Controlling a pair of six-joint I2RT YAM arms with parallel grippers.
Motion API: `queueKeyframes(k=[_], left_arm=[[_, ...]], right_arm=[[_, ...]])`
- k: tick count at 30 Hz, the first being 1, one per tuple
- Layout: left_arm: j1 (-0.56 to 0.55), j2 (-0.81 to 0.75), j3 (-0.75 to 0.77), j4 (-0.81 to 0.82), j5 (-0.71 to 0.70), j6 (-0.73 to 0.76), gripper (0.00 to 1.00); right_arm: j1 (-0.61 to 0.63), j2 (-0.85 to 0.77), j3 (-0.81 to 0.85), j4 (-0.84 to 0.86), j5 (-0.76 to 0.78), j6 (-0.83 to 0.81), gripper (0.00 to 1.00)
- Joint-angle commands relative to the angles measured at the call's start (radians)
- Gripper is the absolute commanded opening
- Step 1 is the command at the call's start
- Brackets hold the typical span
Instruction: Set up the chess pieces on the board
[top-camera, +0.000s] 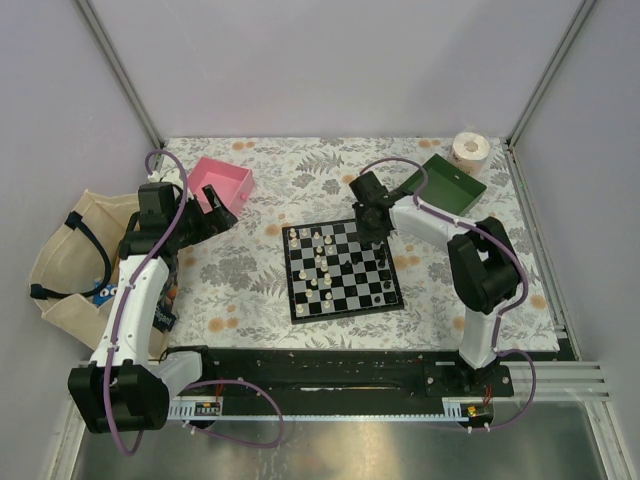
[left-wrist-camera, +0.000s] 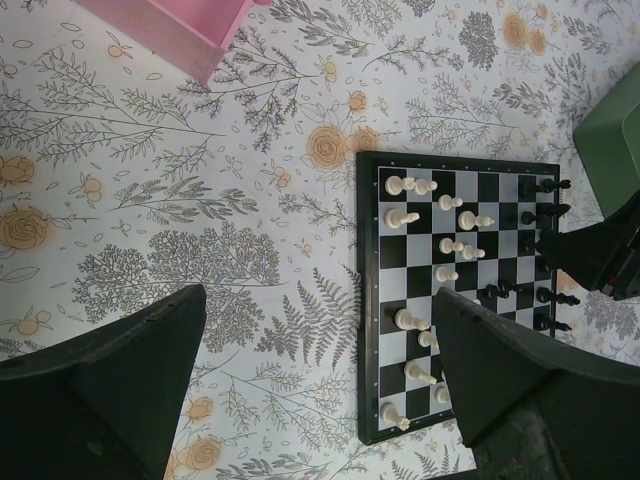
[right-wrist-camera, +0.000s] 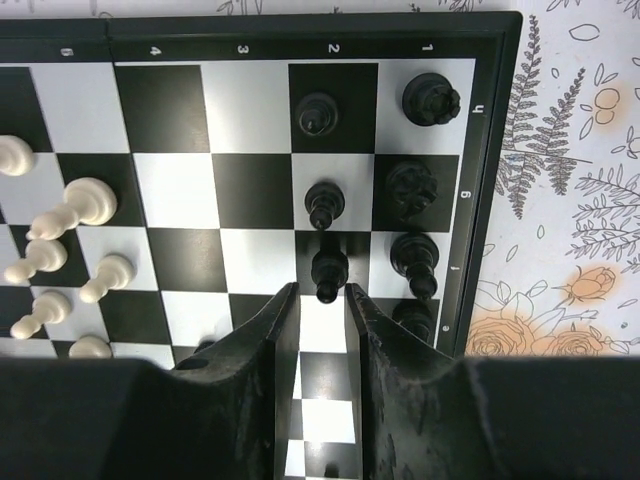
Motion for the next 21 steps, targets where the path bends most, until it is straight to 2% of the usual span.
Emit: queueKeyframes(k=[1, 11, 21], left_arm=[[0.007, -0.002, 0.013, 0.03, 0.02, 0.01, 0.99], [0.007, -0.001, 0.011, 0.032, 0.022, 0.01, 0.99], [0.007, 0.001, 0.011, 0.03, 0.018, 0.01, 0.99]], right_arm=[[-0.006, -0.107, -0.012, 0.019, -0.032, -0.008, 0.34], [0.041, -0.182, -0.088, 0.027, -0.073, 0.033, 0.35], [0.075, -0.121, -0.079, 0.029, -0.104, 0.047, 0.38]])
